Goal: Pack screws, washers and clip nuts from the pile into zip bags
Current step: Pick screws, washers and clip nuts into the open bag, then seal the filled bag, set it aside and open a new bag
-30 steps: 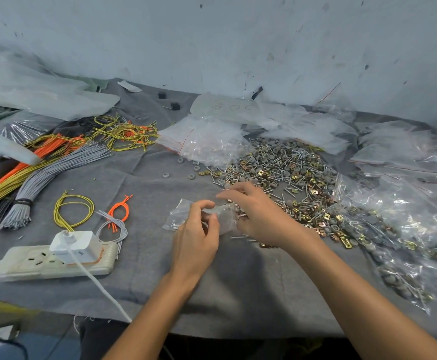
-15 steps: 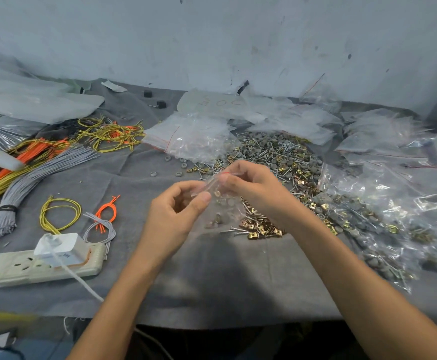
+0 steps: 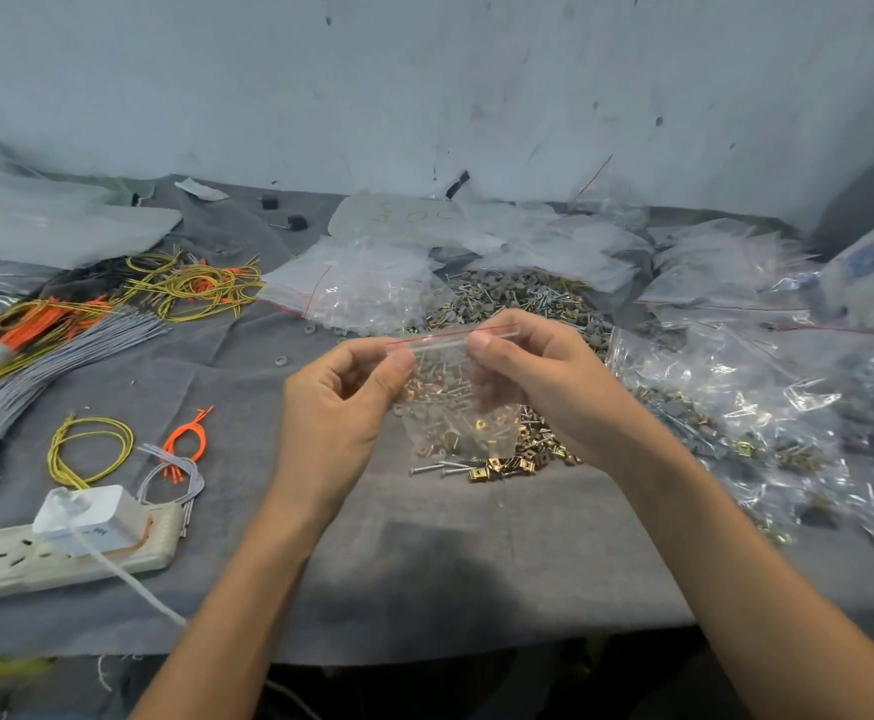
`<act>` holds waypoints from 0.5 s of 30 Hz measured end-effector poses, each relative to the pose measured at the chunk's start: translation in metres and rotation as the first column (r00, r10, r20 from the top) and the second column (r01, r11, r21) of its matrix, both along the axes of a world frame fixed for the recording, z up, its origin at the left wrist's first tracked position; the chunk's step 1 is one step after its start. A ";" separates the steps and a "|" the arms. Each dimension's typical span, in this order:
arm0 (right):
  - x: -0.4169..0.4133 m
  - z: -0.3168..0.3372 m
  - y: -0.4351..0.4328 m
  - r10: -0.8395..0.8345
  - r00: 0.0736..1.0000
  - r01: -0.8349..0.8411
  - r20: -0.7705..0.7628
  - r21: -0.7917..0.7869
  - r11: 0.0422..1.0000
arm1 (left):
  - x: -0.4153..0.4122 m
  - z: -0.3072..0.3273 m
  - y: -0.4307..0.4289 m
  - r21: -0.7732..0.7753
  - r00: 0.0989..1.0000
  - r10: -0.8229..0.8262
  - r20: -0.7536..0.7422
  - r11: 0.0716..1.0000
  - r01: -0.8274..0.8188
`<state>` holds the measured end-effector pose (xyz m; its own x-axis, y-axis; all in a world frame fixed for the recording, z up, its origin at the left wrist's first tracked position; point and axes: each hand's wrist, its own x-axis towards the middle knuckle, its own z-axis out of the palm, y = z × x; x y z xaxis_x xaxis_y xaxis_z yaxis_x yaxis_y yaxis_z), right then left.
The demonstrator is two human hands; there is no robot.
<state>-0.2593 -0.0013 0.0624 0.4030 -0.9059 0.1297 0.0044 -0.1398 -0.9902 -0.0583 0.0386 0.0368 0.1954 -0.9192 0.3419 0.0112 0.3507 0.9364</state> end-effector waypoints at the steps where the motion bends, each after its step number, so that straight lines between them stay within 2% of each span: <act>1: -0.002 0.000 0.003 -0.001 1.000 0.001 -0.021 -0.010 1.000 | -0.001 0.001 0.002 -0.007 1.000 0.004 0.004 1.000 -0.004; 6: -0.008 0.014 0.018 -0.034 0.963 -0.019 -0.268 -0.194 0.981 | -0.002 0.005 0.011 -0.037 0.995 -0.026 0.101 0.999 0.030; 10: 0.004 0.029 0.024 -0.145 0.870 -0.090 -0.470 -0.441 0.893 | -0.003 0.006 0.016 -0.064 0.978 -0.041 0.203 0.996 0.055; 15: 0.016 0.037 0.031 -0.196 0.828 -0.132 -0.525 -0.523 0.842 | 0.000 0.008 0.021 -0.058 0.975 -0.056 0.213 0.996 0.069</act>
<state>-0.2434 0.0294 0.0993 0.5244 -0.7766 0.3491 -0.5173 -0.6163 -0.5938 -0.0587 0.0597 0.0448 0.0553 -0.9020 0.4281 -0.1606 0.4151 0.8955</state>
